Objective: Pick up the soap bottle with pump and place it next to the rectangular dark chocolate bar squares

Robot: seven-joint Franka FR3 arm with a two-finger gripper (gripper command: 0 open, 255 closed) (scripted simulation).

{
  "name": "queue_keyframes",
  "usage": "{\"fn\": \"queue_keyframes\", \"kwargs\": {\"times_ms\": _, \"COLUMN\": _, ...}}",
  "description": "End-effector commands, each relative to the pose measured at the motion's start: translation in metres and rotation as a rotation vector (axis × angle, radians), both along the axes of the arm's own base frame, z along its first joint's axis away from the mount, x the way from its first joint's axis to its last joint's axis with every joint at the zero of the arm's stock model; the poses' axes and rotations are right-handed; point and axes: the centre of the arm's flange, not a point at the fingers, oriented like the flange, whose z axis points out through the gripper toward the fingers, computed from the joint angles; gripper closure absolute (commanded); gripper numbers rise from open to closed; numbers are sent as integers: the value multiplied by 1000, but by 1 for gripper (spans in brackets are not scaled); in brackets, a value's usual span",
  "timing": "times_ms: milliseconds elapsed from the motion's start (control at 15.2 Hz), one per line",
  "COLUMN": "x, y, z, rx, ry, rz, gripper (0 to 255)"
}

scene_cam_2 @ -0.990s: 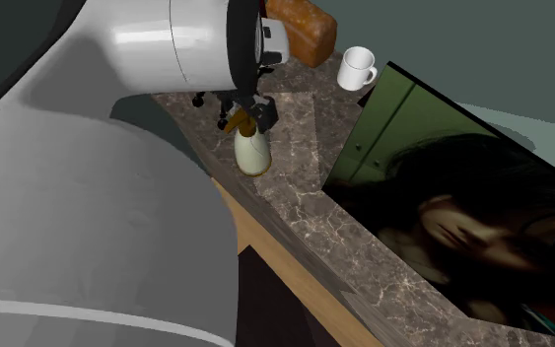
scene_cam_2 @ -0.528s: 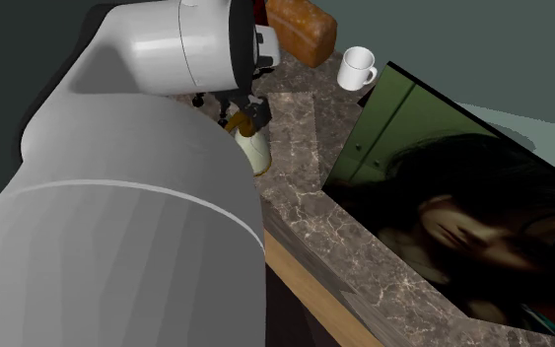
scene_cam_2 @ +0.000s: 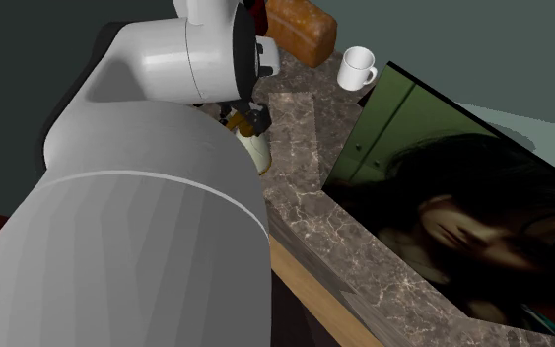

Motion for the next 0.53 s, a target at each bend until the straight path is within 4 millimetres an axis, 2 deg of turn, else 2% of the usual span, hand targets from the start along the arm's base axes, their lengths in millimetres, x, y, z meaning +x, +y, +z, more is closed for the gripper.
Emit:
{"fn": "queue_keyframes", "kwargs": {"times_ms": 0, "x": 0, "y": 0, "z": 0, "rx": 0, "ry": 0, "rz": 0, "gripper": 0}}
{"fn": "queue_keyframes", "kwargs": {"times_ms": 66, "x": 0, "y": 0, "z": 0, "rx": 0, "ry": 0, "rz": 0, "gripper": 0}}
{"fn": "queue_keyframes", "kwargs": {"times_ms": 132, "x": 0, "y": 0, "z": 0, "rx": 0, "ry": 0, "rz": 0, "gripper": 255}}
{"fn": "queue_keyframes", "kwargs": {"times_ms": 462, "x": 0, "y": 0, "z": 0, "rx": 0, "ry": 0, "rz": 0, "gripper": 255}}
